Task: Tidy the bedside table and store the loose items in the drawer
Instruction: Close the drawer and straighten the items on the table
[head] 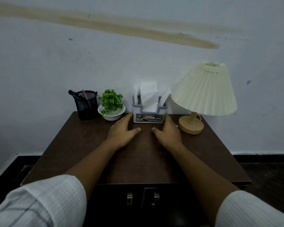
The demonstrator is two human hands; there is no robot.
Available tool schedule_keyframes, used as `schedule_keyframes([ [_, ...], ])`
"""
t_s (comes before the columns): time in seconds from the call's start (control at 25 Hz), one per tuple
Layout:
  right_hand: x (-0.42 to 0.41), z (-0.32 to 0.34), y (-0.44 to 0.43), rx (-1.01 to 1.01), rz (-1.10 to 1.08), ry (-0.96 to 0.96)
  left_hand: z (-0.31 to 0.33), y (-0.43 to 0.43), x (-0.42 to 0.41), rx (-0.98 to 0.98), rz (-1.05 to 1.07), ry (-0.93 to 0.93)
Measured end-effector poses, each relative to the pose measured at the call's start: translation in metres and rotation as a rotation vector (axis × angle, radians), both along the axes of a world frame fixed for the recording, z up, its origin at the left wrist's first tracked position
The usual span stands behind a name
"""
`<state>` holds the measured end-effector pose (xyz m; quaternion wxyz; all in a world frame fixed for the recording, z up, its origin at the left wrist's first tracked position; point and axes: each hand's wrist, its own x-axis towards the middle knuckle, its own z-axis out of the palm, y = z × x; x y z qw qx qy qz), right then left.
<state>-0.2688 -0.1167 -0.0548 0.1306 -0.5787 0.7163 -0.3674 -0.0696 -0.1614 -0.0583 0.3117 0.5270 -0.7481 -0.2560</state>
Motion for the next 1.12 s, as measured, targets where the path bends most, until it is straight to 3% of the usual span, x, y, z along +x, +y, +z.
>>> schedule_keyframes([
  [0.28, 0.013, 0.000, 0.012, -0.045, -0.038, -0.018, 0.003, 0.027, 0.026, 0.008, 0.017, 0.112],
  [0.44, 0.065, -0.006, 0.018, -0.023, 0.242, 0.022, -0.002, 0.040, 0.073, -0.069, 0.220, 0.243],
  [0.56, 0.104, -0.006, 0.001, 0.012, 0.314, 0.034, 0.000, 0.023, 0.088, -0.053, 0.322, 0.246],
  [1.12, 0.126, -0.003, -0.030, 0.001, 0.256, -0.064, 0.008, -0.007, 0.087, 0.054, 0.153, 0.244],
])
